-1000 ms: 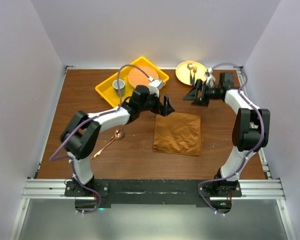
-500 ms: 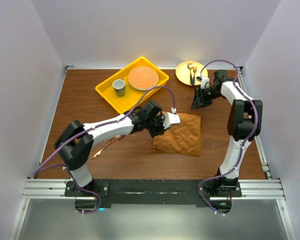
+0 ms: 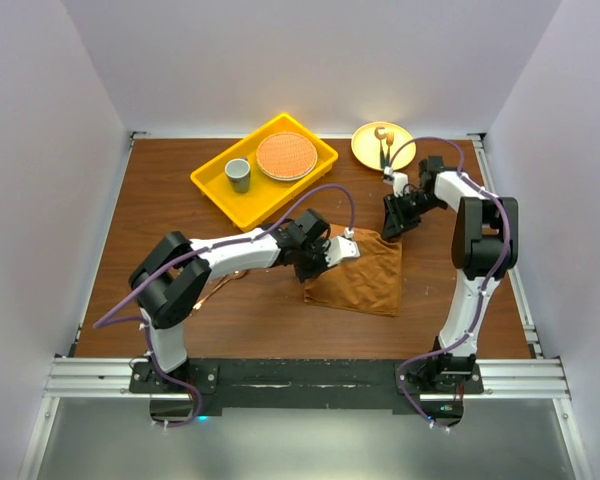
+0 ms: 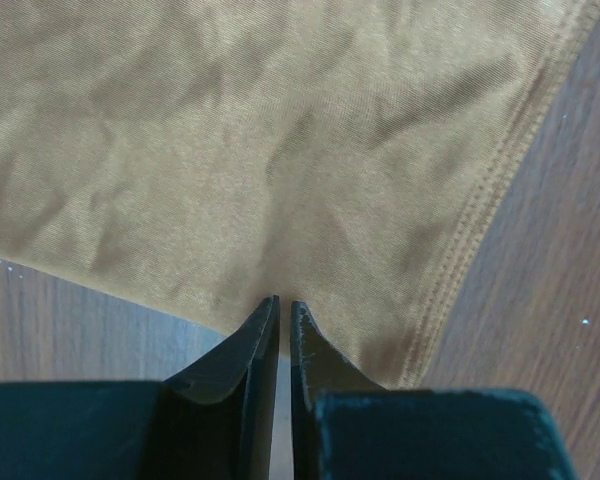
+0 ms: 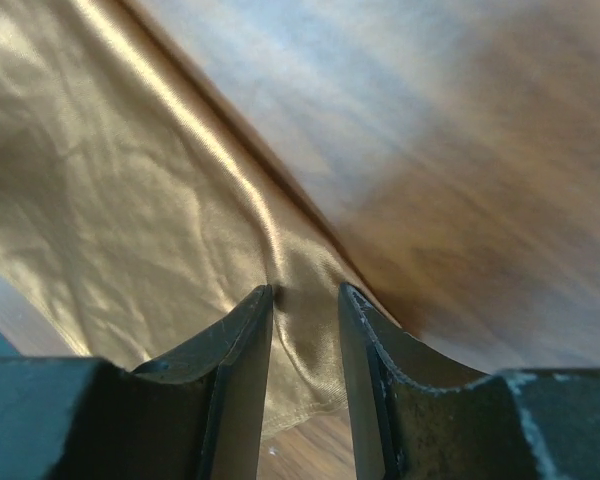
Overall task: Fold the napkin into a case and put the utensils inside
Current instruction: Smooth out the square-folded napkin at the center of the board, then pick up the top corner of the square folded napkin from the center of the board, then fold the top corner of the square-folded napkin at the center of the board.
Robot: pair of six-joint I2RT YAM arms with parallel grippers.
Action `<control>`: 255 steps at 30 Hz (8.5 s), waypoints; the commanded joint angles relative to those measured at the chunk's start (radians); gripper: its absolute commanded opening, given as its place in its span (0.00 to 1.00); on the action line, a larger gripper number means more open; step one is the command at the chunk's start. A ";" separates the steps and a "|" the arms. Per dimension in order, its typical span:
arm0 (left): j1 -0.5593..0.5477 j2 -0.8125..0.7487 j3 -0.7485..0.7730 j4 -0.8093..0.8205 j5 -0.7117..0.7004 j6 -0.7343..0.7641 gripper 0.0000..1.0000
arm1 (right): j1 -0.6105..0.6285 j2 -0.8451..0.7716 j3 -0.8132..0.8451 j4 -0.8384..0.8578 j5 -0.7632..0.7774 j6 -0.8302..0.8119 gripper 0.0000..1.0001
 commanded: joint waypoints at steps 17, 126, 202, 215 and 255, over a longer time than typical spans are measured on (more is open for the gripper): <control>0.173 -0.060 0.031 -0.004 0.033 0.191 0.20 | -0.041 -0.208 -0.022 -0.184 0.034 -0.087 0.66; 0.042 -0.392 -0.225 0.036 0.298 0.262 0.47 | -0.049 -0.234 -0.370 -0.015 -0.096 0.370 0.68; -0.207 -0.237 -0.273 0.197 0.216 0.369 0.00 | 0.060 -0.253 -0.444 0.155 -0.130 0.441 0.27; -0.025 -0.197 -0.148 0.150 0.307 0.286 0.00 | 0.060 -0.331 -0.308 0.086 -0.182 0.425 0.64; 0.241 0.155 0.249 0.073 0.321 0.312 0.00 | 0.061 -0.276 -0.306 0.088 -0.145 0.428 0.33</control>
